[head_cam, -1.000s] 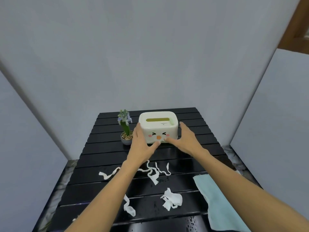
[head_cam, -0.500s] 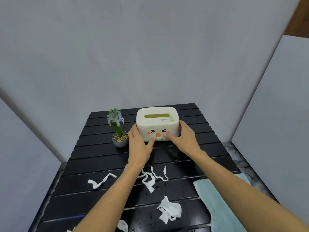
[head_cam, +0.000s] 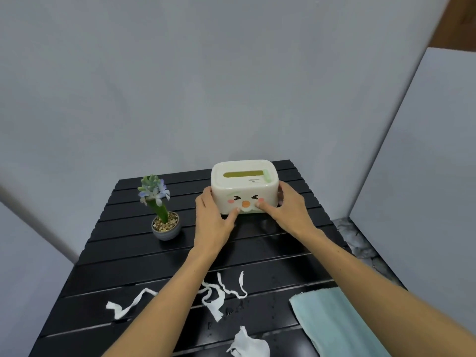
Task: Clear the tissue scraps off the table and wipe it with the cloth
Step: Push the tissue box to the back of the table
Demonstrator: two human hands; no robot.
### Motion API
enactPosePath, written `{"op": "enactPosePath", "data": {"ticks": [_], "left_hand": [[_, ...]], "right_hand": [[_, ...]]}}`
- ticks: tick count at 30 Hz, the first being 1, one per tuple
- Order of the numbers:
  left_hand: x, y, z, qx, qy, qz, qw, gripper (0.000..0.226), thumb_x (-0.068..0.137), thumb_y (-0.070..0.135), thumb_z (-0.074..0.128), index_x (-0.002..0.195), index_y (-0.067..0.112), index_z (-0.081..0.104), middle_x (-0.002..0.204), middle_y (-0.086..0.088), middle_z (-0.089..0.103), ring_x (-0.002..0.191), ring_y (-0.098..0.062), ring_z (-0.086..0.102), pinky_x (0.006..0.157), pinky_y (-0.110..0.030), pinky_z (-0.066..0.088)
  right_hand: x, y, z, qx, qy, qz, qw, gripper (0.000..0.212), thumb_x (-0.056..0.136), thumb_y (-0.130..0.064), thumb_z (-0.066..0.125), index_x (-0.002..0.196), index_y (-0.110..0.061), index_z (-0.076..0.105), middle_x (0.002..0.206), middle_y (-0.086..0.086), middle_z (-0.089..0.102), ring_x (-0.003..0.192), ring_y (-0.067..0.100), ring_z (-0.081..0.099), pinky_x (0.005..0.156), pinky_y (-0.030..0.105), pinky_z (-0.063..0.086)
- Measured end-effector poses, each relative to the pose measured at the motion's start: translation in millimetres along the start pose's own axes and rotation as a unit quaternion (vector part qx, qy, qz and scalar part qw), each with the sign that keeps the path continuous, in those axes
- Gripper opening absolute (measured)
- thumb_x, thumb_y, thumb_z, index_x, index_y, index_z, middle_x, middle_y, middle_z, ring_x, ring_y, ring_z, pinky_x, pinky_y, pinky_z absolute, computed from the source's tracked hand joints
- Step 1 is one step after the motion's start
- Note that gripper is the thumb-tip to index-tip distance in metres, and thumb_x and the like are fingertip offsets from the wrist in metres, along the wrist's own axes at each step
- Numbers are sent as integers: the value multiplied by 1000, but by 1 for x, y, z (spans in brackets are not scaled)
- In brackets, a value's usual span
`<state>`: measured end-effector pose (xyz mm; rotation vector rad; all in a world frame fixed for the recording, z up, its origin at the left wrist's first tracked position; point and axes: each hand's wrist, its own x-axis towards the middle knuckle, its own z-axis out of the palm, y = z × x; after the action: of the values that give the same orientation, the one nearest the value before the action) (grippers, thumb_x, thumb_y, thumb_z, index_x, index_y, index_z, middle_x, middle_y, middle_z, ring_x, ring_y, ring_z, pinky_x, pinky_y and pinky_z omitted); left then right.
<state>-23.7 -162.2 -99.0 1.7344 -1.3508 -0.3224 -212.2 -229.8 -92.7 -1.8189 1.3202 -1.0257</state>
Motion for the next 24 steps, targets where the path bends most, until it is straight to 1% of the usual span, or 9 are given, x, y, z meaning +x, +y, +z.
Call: {"op": "enactPosePath", "data": {"ticks": [2,6,9,12,14,16,19,22,24], "left_hand": [[7,3,7,8,-6,9,1000,84,80,37,77,145,18,27,136,-6,38,122,-20,46,93,-26,39],[19,12,19,19,-22,19,999,89,82,34,76,149,21,19,140,-7,36,124,-22,45,91,-27,37],[28,20,28,11,-31,34,999,92,81,34,75,149,29,14,136,-7,37,118,-22,47,87,-28,38],[37,27,38,11,-38,43,998,92,81,34,74,148,35,11,128,-8,40,110,-24,50,85,-33,44],[43,31,46,17,-41,45,998,93,80,34,73,148,37,10,124,-9,41,106,-26,52,86,-40,51],[49,34,55,21,-43,42,998,93,79,35,73,148,38,10,121,-9,41,103,-29,54,83,-47,55],[59,37,69,21,-43,42,998,93,78,36,72,147,39,9,118,-9,40,99,-31,55,77,-49,58],[68,41,80,27,-36,44,998,92,79,36,71,147,36,9,118,-9,40,101,-31,53,83,-49,55],[76,44,87,26,-33,42,998,92,80,36,71,148,35,9,118,-9,40,102,-32,53,84,-50,54]], "right_hand": [[7,6,-6,-14,5,-15,1000,63,75,-49,77,128,-29,50,121,-11,61,110,9,59,90,38,57],[22,16,-20,-50,13,-40,998,70,74,-53,73,133,-33,41,127,-9,58,114,14,58,90,44,56],[32,23,-29,-68,11,-57,996,78,77,-48,74,142,-35,32,129,-7,56,115,16,56,91,45,55],[43,32,-38,-113,6,-48,992,90,76,-54,72,149,-34,22,133,1,53,114,24,56,91,49,53],[51,37,-42,-130,6,-45,991,93,75,-56,72,149,-31,22,133,4,52,114,26,55,91,50,53],[59,41,-46,-140,6,-44,989,94,74,-56,73,149,-29,21,134,6,52,114,27,55,92,51,52],[71,46,-53,-144,2,-42,989,97,71,-60,71,149,-32,20,135,5,51,113,27,57,90,51,54],[83,48,-58,-144,-2,-36,989,97,68,-60,70,148,-33,21,134,5,51,113,27,57,88,50,55],[91,49,-60,-140,2,-36,990,96,67,-58,71,147,-33,23,132,5,52,113,27,56,87,51,56]]}}
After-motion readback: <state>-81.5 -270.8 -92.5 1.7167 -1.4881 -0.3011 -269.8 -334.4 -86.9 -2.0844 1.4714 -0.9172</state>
